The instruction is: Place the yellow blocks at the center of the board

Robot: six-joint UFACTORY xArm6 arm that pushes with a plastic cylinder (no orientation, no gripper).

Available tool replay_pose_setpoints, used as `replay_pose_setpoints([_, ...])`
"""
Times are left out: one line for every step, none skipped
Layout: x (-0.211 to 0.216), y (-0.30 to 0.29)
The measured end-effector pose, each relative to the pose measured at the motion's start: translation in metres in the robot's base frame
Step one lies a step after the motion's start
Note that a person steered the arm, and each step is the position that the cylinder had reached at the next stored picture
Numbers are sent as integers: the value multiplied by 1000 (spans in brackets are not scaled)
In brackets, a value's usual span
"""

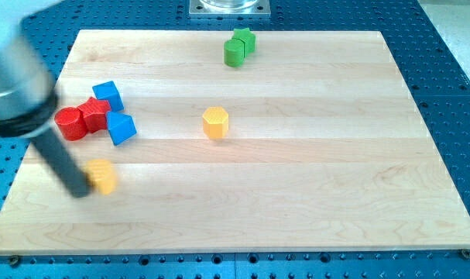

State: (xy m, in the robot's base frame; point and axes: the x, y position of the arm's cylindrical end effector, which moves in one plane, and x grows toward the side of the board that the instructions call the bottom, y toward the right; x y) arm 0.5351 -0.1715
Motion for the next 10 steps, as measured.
replay_pose_setpoints([-17, 59])
replay_pose_setpoints([4, 88])
replay_pose_setpoints([-46, 128])
replay_pose_setpoints([-53, 140])
replay_pose_setpoints([-27, 121])
replay_pose_setpoints([-84, 180])
replay_pose_setpoints([-101, 198])
replay_pose_setpoints([-16, 154])
replay_pose_setpoints([3, 33])
replay_pose_setpoints([-32, 66])
